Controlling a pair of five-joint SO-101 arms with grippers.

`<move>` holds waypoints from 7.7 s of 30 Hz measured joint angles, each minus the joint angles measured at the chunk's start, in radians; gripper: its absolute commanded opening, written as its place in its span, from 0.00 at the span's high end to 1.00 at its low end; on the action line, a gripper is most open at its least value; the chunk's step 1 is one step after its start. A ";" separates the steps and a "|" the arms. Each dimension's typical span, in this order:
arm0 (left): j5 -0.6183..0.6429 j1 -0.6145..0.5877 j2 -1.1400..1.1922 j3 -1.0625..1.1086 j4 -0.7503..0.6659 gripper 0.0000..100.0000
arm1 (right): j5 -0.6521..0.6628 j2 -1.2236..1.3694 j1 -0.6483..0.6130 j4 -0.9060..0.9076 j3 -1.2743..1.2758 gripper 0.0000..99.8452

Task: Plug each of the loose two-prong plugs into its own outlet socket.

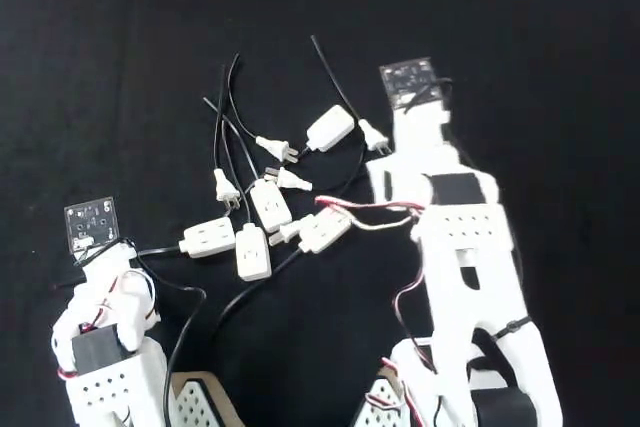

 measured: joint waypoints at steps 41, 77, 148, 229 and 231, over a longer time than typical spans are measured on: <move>-0.743 0.503 1.350 -1.020 0.104 0.87 | -0.035 0.000 0.094 -0.057 0.000 0.97; -1.079 0.480 2.130 -1.363 -0.008 0.97 | -0.035 0.000 0.094 -0.057 0.000 0.97; -0.368 -0.170 0.773 -0.313 -0.333 0.81 | 0.054 -0.002 -0.532 -0.078 0.064 0.96; -0.479 -0.109 0.026 0.003 -0.130 0.81 | -0.861 0.901 -0.512 0.302 -0.514 0.92; -0.479 -0.109 0.026 0.003 -0.130 0.81 | -0.861 0.907 -0.512 0.308 -0.520 0.90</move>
